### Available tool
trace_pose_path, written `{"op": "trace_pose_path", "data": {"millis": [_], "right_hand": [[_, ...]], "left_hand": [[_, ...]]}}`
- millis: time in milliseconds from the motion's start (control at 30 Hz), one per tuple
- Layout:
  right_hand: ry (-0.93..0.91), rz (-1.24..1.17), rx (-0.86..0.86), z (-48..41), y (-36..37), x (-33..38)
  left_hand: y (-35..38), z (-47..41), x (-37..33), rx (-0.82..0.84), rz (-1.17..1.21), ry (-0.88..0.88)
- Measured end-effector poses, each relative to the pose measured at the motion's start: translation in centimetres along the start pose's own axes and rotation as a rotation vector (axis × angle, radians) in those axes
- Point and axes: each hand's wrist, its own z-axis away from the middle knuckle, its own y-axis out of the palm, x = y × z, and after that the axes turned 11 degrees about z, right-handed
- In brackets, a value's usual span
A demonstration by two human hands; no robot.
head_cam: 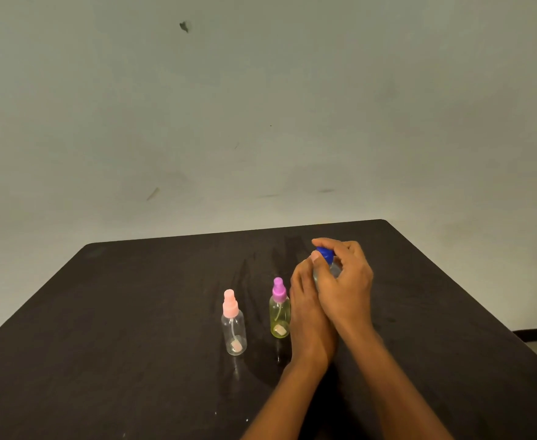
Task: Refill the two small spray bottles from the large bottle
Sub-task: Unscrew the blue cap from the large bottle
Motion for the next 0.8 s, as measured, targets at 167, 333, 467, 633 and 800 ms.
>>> {"op": "trace_pose_path", "data": {"millis": [167, 333, 467, 633, 800], "right_hand": [[-0.004, -0.044, 0.031, 0.1, -0.1, 0.1], [0.022, -0.083, 0.008, 0.3, 0.1, 0.4], [0.072, -0.047, -0.030, 0.0, 0.4, 0.7], [0.078, -0.002, -0.051, -0.1, 0.5, 0.5], [0.025, -0.033, -0.064, 0.3, 0.2, 0.8]], "left_hand": [[0.1, 0.0, -0.7, -0.028, 0.126, -0.090], [0.1, -0.2, 0.2, 0.016, 0.025, -0.039], [0.2, -0.4, 0.3, 0.032, -0.030, -0.037], [0.1, -0.5, 0.7, 0.042, -0.116, -0.004], [0.2, -0.5, 1.0, 0.068, -0.130, -0.003]]}}
